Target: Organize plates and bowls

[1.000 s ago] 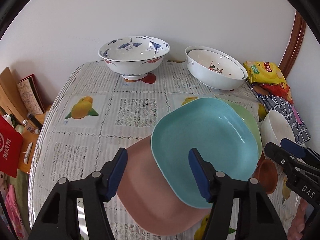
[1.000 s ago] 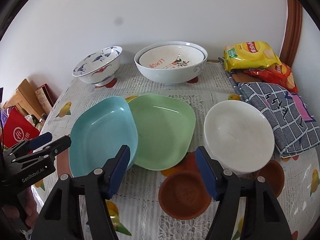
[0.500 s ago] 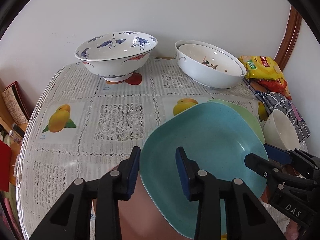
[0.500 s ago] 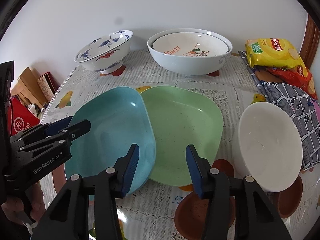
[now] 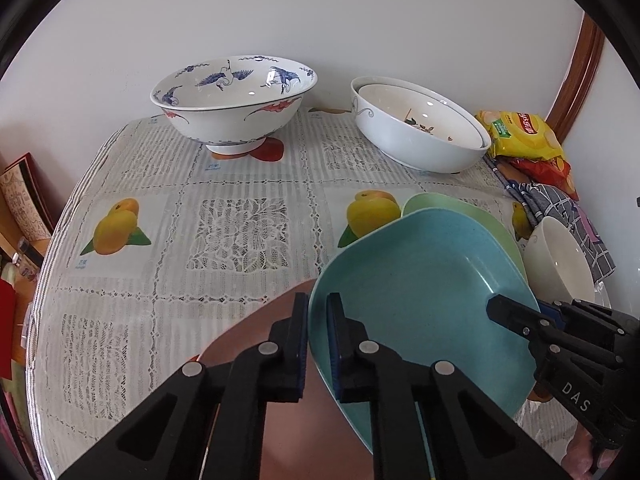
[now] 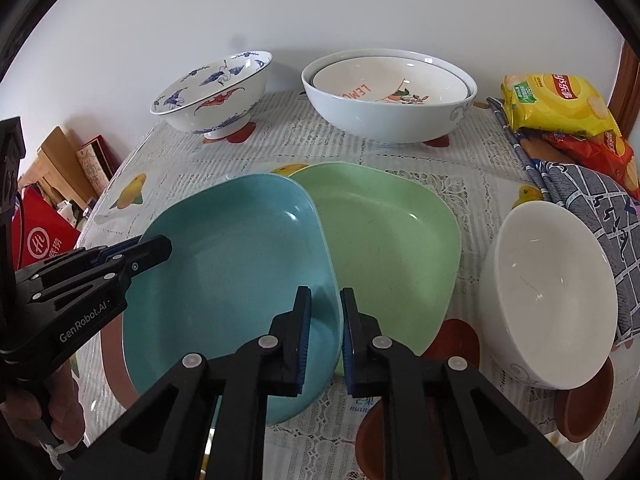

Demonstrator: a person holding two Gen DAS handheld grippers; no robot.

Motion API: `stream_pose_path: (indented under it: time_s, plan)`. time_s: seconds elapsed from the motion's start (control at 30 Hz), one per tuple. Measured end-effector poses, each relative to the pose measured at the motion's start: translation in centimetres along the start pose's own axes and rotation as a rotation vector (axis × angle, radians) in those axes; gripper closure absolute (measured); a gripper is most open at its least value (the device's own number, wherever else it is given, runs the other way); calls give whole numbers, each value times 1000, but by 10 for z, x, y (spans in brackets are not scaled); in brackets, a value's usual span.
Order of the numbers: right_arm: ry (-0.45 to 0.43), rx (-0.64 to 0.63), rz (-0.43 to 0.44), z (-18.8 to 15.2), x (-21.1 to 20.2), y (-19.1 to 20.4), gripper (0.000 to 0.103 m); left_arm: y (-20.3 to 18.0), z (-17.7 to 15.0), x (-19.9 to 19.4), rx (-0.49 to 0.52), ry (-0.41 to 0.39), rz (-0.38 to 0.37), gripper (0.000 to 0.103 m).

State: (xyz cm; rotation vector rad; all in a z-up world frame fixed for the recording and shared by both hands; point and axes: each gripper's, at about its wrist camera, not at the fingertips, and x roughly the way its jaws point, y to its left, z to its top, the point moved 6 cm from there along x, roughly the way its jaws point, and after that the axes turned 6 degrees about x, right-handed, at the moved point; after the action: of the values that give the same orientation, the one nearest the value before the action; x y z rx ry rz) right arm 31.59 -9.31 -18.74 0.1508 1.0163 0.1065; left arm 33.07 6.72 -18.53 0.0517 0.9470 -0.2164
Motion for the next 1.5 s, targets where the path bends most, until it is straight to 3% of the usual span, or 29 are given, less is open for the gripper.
stream_pose_path:
  time_s: [0.5, 0.9, 1.13, 1.5]
  plan:
    - [-57, 5, 19, -2, -46, -4, 91, -17, 1, -41, 9, -43, -4, 94]
    - [-97, -23, 48, -13, -81, 14, 91, -16, -13, -84, 9, -75, 49, 94]
    - [-64, -47, 74, -30, -74, 34, 91, 2, -34, -90, -25, -54, 80, 94]
    - [16, -69, 97, -50, -35, 58, 91, 34, -63, -65, -76, 17, 102, 94]
